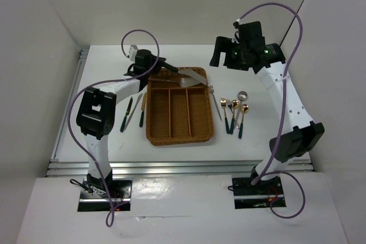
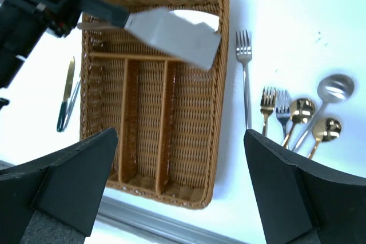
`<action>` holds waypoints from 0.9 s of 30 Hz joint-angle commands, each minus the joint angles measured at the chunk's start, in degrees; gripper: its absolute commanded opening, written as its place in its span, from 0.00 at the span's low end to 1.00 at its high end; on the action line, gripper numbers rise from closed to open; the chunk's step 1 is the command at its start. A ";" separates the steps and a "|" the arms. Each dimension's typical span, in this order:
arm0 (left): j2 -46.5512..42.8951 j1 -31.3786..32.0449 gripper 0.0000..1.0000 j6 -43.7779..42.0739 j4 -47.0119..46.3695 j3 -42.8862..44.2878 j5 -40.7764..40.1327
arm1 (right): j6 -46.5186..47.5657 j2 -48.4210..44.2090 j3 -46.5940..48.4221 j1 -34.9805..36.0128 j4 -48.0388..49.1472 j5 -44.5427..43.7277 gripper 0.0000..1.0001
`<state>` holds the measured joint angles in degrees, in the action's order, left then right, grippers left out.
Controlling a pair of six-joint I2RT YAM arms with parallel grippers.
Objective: Sort the eating utensils into containers
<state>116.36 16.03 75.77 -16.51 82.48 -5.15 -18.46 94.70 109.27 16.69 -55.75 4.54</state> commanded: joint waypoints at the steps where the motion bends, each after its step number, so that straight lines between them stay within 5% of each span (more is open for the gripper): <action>1: -4.38 2.07 0.00 6.66 -7.04 -1.70 -10.40 | -0.35 -1.09 -4.41 -0.95 -0.94 -0.14 1.00; 12: -5.51 4.01 0.00 3.78 -5.10 -2.40 -20.69 | 0.70 -6.45 -13.02 -3.86 0.20 0.39 1.00; 27: -4.21 3.48 0.00 -3.78 -2.74 -2.32 -18.76 | 0.70 -5.22 -16.81 -4.38 2.57 2.67 1.00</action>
<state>112.22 19.75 73.32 -17.78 77.28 -23.75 -18.35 90.41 93.80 12.49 -55.42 6.76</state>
